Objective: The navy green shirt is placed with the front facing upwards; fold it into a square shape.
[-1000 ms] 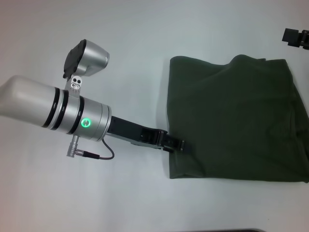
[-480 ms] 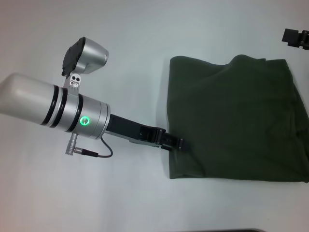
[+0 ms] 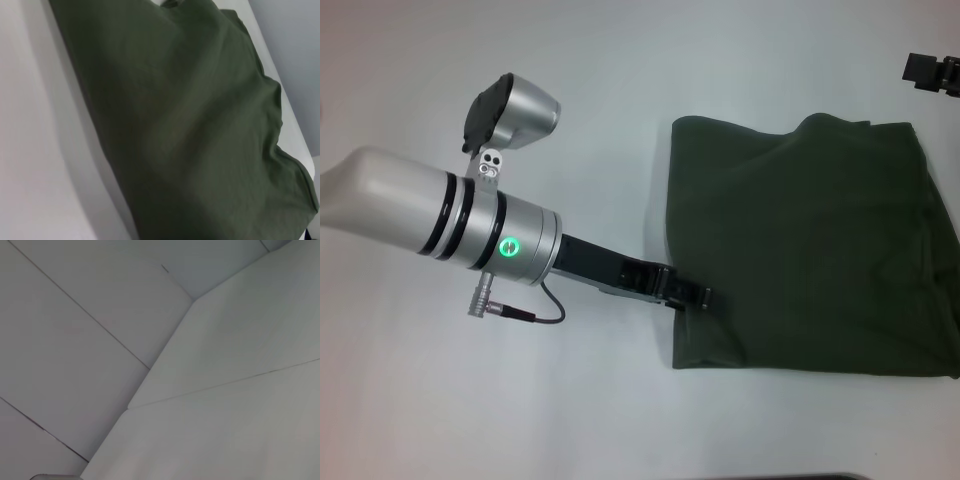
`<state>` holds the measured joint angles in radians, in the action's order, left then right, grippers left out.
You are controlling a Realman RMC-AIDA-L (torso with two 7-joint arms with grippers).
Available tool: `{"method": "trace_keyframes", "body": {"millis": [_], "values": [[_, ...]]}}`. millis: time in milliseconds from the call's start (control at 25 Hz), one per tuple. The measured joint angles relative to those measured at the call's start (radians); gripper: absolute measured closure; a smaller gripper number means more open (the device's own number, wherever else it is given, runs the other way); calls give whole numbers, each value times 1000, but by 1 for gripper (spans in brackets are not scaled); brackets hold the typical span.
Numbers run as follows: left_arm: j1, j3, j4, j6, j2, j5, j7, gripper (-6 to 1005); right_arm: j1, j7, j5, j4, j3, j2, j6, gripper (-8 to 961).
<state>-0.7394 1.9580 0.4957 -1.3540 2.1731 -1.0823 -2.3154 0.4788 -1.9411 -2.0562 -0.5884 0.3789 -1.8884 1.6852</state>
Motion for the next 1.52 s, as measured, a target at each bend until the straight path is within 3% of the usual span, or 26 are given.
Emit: {"method": "trace_keyframes", "body": {"millis": [680, 1040, 1240, 1440, 1520], "values": [[-2, 0, 8, 14, 0, -46, 34, 405, 0, -1, 1, -2, 0, 0, -4, 42], [-6, -22, 1, 19, -4, -60, 57, 594, -5, -1, 1, -3, 0, 0, 0, 43], [-6, -23, 1, 19, -5, -58, 56, 837, -6, -1, 2, -4, 0, 0, -2, 44], [4, -18, 6, 30, -13, -55, 60, 992, -6, 0, 2, -4, 0, -1, -3, 45], [11, -16, 12, 27, -18, -54, 67, 992, -6, 0, 2, -4, 0, -2, -4, 45]]}}
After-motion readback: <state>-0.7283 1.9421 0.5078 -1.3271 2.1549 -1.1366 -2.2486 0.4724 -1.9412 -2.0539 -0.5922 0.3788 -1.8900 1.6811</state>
